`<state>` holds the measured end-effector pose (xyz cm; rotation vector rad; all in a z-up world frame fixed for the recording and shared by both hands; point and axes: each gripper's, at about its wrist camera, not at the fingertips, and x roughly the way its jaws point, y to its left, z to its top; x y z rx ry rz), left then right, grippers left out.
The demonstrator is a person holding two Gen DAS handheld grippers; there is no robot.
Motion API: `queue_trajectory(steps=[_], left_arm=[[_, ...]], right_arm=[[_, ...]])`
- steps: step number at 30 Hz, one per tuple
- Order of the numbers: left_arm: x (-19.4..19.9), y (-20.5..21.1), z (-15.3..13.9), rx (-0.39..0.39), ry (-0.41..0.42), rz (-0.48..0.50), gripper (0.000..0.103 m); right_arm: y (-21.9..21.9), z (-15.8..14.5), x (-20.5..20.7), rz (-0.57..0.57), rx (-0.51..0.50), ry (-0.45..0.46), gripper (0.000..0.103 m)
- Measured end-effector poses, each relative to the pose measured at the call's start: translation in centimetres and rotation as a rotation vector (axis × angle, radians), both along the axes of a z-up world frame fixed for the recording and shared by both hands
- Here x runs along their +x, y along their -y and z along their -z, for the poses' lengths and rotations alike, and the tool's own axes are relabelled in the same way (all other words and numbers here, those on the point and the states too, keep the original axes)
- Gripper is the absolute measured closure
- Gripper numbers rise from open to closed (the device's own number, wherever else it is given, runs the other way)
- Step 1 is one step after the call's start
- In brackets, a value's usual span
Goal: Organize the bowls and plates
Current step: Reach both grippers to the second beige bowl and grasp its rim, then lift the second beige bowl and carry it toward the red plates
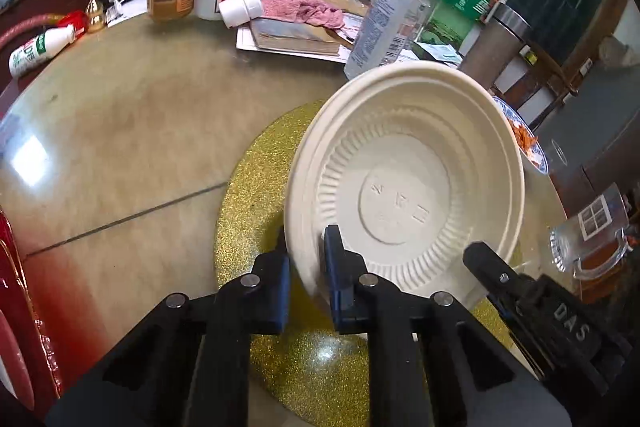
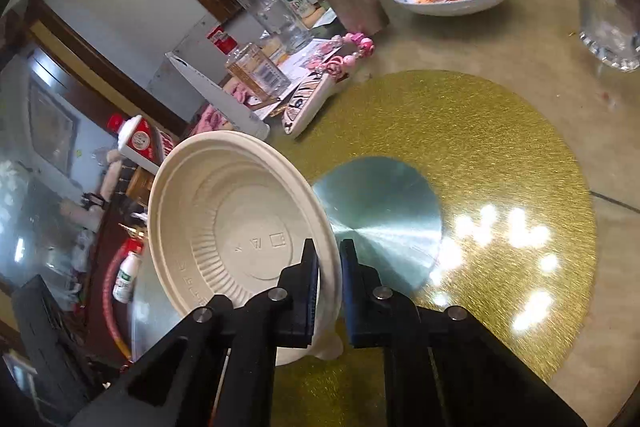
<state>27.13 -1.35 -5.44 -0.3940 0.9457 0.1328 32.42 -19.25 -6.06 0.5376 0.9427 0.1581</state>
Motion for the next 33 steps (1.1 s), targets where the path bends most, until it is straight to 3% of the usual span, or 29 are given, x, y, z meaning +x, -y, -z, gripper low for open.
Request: queue_trajectory(steps=[2, 9, 13, 27, 33], left_arm=[[-0.1, 0.1, -0.1, -0.012, -0.01, 0.016, 0.091], [-2.3, 3.7, -2.5, 0.085, 0.052, 0.112, 0.091], [-3.6, 4.8, -3.3, 0.104, 0.066, 0.146, 0.091], [-7.8, 6.9, -3.6, 0.161, 0.064, 0.207, 0.09], [-9.5, 6.7, -3.9, 0.15, 0.064, 0.219, 0.09]], right_arm=[[0.3, 0.0, -0.8, 0.012, -0.002, 0.003, 0.094], [2.9, -1.2, -4.5, 0.078, 0.029, 0.028, 0.094], [4.4, -1.8, -6.8, 0.104, 0.047, 0.05, 0.093], [6.4, -1.6, -12.8, 0.13, 0.066, 0.054, 0.093], [6.3, -2.2, -14.8, 0.121, 0.055, 0.067, 0.093]])
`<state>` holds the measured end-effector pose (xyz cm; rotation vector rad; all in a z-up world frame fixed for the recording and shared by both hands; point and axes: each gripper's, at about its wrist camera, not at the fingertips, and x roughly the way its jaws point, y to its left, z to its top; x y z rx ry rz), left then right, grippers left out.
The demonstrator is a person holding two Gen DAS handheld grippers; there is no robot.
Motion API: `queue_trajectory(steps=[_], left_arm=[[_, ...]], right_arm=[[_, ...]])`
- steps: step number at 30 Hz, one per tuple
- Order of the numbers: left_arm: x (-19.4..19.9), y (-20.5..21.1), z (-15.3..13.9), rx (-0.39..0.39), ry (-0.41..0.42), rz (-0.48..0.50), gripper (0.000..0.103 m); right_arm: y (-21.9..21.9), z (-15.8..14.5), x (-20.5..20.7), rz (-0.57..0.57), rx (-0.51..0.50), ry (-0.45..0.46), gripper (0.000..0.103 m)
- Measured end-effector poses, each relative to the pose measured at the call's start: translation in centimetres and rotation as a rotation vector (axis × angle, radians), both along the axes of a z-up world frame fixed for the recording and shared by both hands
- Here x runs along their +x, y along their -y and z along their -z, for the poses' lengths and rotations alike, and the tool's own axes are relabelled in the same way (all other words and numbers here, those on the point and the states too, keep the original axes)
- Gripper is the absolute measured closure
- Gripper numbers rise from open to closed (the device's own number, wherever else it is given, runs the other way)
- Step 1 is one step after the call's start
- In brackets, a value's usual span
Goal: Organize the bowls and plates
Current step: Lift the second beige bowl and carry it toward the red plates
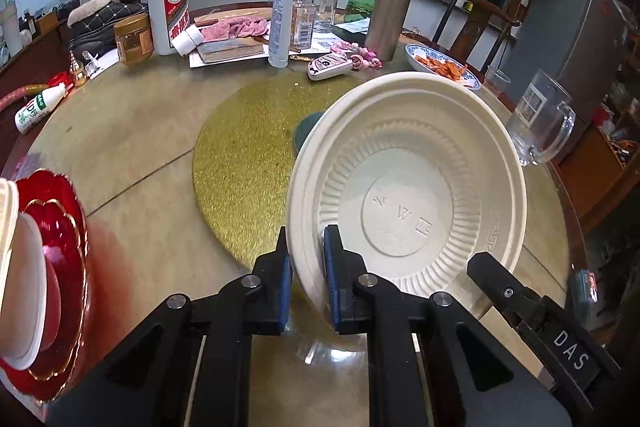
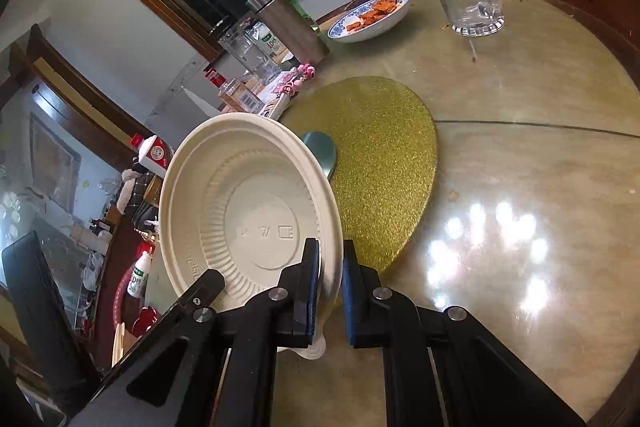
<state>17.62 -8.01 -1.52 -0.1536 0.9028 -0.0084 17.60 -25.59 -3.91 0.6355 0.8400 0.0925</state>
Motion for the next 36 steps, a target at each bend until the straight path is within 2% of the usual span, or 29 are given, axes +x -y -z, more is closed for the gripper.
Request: queue_trajectory(steps=[21, 36], left_arm=[[-6.0, -3.5, -0.1, -0.061, 0.007, 0.016, 0.09], [-9.0, -6.5, -1.1, -0.1, 0.036, 0.0, 0.089]], right_arm=[[-2.9, -1.2, -6.4, -0.031, -0.053, 0.03, 0.093], [-5.7, -3.0, -8.8, -0.066, -0.094, 0.074, 0.093]])
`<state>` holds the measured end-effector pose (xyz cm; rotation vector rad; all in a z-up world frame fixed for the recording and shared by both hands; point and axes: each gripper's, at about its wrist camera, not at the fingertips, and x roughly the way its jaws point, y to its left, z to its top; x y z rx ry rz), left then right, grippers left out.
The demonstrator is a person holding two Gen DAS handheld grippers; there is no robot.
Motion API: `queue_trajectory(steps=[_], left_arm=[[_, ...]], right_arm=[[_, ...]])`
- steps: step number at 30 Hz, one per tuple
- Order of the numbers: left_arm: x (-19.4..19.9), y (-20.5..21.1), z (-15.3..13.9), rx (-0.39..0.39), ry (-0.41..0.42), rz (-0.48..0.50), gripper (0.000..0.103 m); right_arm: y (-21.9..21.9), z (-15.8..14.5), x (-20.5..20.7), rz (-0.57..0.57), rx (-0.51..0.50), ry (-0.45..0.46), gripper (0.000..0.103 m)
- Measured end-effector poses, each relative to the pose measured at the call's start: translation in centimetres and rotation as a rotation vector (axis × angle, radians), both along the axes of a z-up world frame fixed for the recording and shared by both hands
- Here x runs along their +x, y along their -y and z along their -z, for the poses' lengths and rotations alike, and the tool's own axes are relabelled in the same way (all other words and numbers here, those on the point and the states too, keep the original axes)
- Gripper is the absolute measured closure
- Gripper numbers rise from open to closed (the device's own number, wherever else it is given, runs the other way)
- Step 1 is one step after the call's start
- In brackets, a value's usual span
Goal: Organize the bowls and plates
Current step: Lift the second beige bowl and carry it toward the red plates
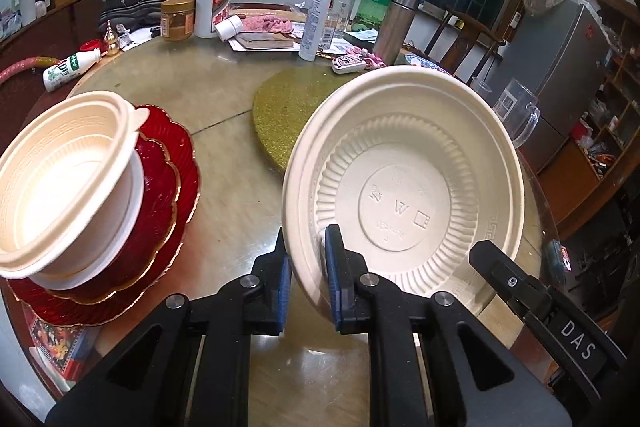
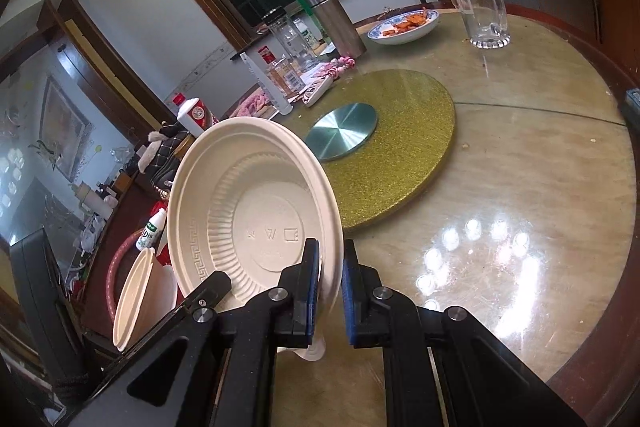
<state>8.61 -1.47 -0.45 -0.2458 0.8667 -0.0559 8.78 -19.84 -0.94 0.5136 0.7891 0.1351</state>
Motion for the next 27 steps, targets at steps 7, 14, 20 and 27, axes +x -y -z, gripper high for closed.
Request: queue_trajectory(steps=[7, 14, 20, 27], left_arm=[[-0.5, -0.6, 0.0, -0.007, -0.002, -0.006, 0.089], [-1.0, -0.8, -0.7, -0.005, 0.017, -0.011, 0.089], [-1.6, -0.9, -1.3, 0.003, 0.037, -0.015, 0.088], [-2.0, -1.0, -2.0, 0.01, 0.054, -0.025, 0.088]], right_arm=[[-0.7, -0.4, -0.3, -0.011, -0.01, 0.007, 0.093], [-0.8, -0.7, -0.4, -0.02, -0.004, 0.024, 0.093], [-1.0, -1.3, -0.5, -0.029, 0.0, 0.048, 0.093], [-1.5, -1.9, -0.3, -0.042, 0.0, 0.066, 0.093]])
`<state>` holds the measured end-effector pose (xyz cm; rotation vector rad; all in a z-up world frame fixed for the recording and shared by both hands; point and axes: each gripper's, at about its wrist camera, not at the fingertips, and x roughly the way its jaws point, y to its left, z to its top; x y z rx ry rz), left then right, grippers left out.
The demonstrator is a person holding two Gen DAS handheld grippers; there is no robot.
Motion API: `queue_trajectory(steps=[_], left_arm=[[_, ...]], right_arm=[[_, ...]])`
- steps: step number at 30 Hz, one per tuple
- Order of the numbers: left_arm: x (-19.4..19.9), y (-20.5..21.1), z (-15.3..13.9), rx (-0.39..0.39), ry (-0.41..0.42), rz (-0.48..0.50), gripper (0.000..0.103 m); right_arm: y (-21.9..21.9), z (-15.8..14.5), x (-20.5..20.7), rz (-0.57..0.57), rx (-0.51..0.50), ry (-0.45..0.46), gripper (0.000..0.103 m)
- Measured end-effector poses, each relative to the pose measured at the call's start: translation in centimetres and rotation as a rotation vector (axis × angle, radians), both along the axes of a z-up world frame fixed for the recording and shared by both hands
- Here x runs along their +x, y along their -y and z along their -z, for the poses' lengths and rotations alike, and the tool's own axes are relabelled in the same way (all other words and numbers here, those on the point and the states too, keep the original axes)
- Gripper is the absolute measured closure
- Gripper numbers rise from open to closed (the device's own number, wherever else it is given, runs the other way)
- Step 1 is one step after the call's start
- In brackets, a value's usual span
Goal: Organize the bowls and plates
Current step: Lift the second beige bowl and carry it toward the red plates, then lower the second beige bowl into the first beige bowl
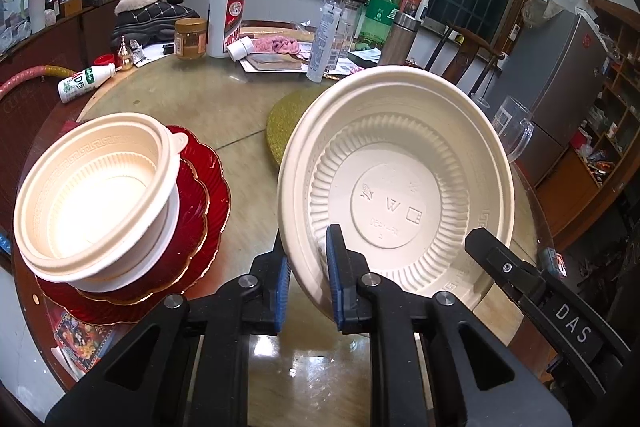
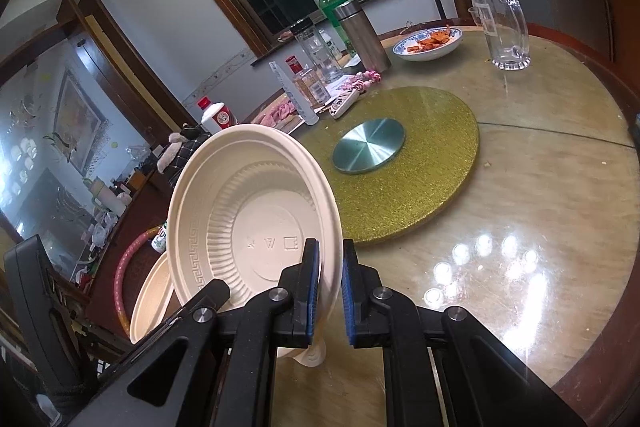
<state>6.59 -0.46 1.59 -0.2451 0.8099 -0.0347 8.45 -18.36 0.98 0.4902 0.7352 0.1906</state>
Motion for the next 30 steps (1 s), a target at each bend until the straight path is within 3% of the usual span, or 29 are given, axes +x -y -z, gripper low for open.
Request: queue_trajectory(steps=[16, 24, 30], left_arm=[[-1.1, -1.9, -2.9, 0.006, 0.062, -0.034, 0.088], [-2.6, -5.7, -6.4, 0.017, 0.149, -0.103, 0.088], [-4.3, -9.8, -7.2, 0.016, 0.174, -0.193, 0.087]], right_arm=[[-2.0, -2.4, -0.1, -0.05, -0.003, 0.061, 0.093], [-5.5, -5.8, 0.3, -0.143, -0.006, 0.141, 0.092], [-10.0, -7.2, 0.9, -0.255, 0.002, 0.154, 0.092]])
